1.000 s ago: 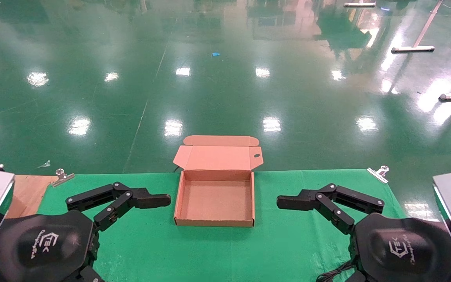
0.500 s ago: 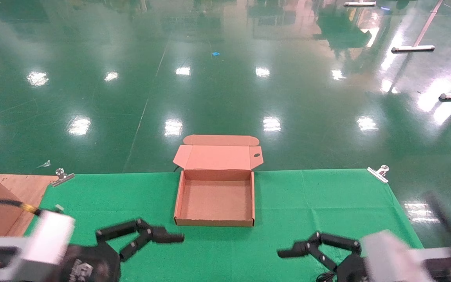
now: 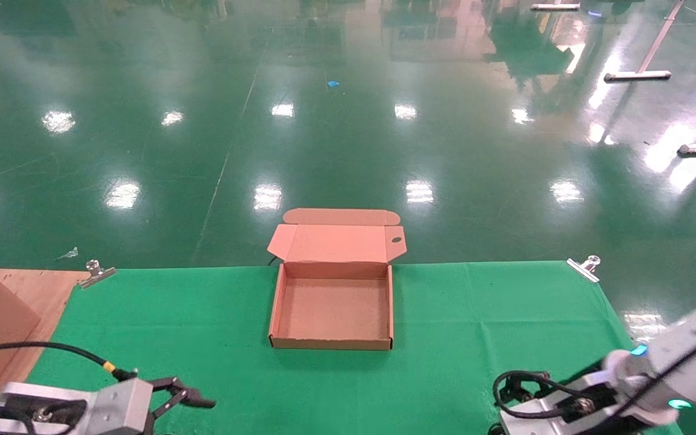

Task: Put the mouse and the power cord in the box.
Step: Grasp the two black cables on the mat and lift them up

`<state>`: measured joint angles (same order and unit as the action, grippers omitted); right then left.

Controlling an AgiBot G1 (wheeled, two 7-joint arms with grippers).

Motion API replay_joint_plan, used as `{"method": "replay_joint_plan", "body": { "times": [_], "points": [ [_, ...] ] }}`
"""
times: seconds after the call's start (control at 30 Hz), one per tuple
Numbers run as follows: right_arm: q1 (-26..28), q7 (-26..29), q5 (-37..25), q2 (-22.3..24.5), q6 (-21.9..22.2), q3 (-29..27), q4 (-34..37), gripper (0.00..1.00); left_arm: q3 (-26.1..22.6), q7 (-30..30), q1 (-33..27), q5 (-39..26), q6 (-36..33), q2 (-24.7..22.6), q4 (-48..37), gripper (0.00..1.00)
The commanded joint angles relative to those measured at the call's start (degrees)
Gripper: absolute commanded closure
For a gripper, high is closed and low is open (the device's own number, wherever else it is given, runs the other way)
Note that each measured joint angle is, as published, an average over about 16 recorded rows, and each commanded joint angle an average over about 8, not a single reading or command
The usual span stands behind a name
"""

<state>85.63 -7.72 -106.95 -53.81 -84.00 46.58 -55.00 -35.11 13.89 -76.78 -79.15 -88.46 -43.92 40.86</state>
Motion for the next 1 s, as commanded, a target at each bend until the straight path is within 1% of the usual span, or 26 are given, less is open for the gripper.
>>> {"method": "replay_joint_plan", "body": {
  "times": [0.03,0.17,0.33,0.63,1.0],
  "points": [
    [1.0,-2.9,-4.0,-2.4,2.0,1.9,3.2,0.0,-1.9,2.9,-2.2,-3.7,0.1,-1.0,-3.7,0.0],
    [1.9,-7.5,-7.0,-5.1,5.1,3.3,8.6,0.0,-5.2,8.9,-5.7,-10.4,2.7,-4.3,-10.4,0.0],
    [2.1,-12.2,-8.3,-7.5,8.2,4.1,14.6,0.0,-7.6,14.8,-8.2,-14.9,5.8,-8.5,-18.4,0.0],
    [1.7,-18.5,-8.0,-10.7,11.4,4.5,23.6,0.0,-8.7,21.2,-10.1,-17.2,11.8,-12.8,-29.3,0.0],
    [2.5,-23.9,-7.8,-13.9,14.4,4.5,31.9,0.0,-9.0,25.1,-10.3,-18.1,19.1,-15.3,-35.6,0.0]
  ]
}}
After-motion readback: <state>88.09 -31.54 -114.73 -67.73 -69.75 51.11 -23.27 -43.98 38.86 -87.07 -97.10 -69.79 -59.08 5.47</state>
